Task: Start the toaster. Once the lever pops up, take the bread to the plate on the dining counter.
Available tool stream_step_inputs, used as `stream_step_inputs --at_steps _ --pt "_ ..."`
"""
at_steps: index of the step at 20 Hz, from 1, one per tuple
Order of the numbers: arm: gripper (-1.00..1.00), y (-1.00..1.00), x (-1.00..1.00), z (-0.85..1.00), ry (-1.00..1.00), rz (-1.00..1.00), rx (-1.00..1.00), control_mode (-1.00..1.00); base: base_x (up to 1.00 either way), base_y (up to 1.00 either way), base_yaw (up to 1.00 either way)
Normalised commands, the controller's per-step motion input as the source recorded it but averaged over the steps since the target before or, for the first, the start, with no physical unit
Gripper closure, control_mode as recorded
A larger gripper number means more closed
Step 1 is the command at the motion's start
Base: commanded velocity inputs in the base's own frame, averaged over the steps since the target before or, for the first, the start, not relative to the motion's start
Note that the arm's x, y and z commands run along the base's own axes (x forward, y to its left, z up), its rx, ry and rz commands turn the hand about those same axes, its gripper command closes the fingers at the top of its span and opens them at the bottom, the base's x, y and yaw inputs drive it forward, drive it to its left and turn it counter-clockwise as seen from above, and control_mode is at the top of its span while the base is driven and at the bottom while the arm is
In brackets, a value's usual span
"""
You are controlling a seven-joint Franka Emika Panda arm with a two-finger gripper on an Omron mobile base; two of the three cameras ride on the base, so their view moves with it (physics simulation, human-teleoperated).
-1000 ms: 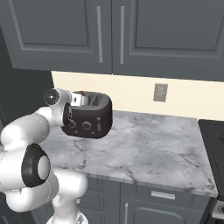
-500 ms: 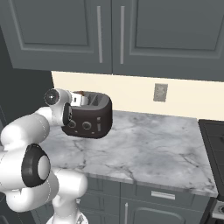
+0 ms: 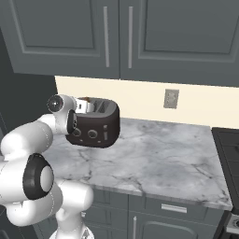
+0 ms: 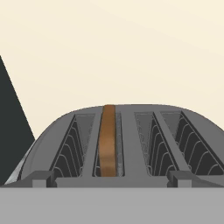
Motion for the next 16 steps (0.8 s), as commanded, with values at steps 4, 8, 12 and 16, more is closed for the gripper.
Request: stream_step_inputs --at_steps 4,8,12,16 --pt "-1.0 0.0 0.0 0.0 0.0 0.0 0.0 -1.0 0.0 0.0 0.0" --pt "-1.0 0.0 0.0 0.0 0.0 0.0 0.0 -1.0 0.0 0.0 0.0" --pt "-1.0 0.0 0.0 0.0 0.0 0.0 0.0 -1.0 0.0 0.0 0.0" --pt "-1.0 0.0 0.0 0.0 0.0 0.0 0.0 -1.0 0.0 0.0 0.0"
